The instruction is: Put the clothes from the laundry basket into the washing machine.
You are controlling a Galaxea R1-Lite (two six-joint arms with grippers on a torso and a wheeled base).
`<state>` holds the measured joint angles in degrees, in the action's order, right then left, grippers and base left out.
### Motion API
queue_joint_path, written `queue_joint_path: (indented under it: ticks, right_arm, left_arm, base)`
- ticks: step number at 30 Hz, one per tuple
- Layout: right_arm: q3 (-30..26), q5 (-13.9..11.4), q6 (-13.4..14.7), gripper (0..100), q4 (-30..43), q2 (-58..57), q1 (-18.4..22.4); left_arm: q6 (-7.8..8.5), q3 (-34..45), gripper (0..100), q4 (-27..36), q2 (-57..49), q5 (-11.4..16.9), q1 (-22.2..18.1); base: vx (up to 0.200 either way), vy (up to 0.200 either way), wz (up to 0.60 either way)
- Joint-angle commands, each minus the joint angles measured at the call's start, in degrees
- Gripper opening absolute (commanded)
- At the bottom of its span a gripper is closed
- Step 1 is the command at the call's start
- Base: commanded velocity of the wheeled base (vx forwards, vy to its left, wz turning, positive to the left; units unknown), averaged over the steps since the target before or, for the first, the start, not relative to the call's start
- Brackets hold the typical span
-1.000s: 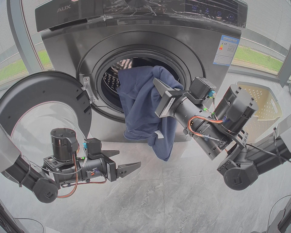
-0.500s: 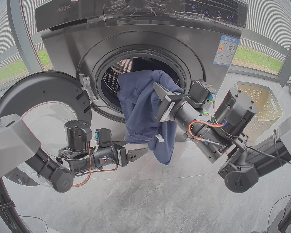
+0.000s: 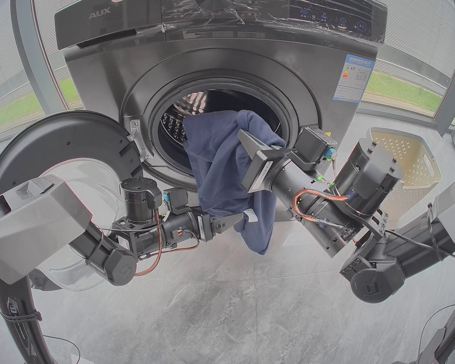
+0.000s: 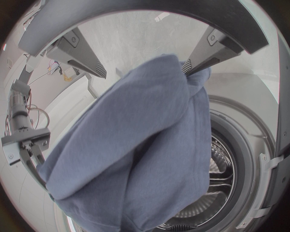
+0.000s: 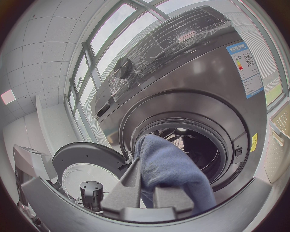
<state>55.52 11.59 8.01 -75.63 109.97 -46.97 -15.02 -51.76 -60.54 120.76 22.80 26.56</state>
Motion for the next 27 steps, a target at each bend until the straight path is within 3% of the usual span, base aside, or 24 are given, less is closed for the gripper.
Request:
queue_joint_path:
  ticks: [1, 12, 21, 27]
  right_arm:
    - [-0.41, 0.01, -0.01, 0, -0.13, 0.07, -0.05]
    - [-0.50, 0.10, -0.01, 0, -0.39, 0.42, 0.12]
    - [-0.41, 0.10, -0.01, 0, -0.66, 0.42, -0.05]
    - [-0.50, 0.18, -0.01, 0, -0.57, 0.42, -0.05]
  left_arm:
    - [-0.89, -0.97, 100, -0.90, 0.44, 0.58, 0.42]
    - [-1.42, 6.23, 100, -1.60, -7.56, 4.36, 2.70]
    - [-0.98, 7.20, 100, -2.48, -6.15, 5.06, 3.50]
    - [-1.33, 5.09, 100, -6.96, -0.61, 4.10, 2.97]
  base:
    - [0.000, 0.000, 0.00]
    - [0.000, 0.000, 0.00]
    - [0.000, 0.000, 0.00]
    - [0.000, 0.000, 0.00]
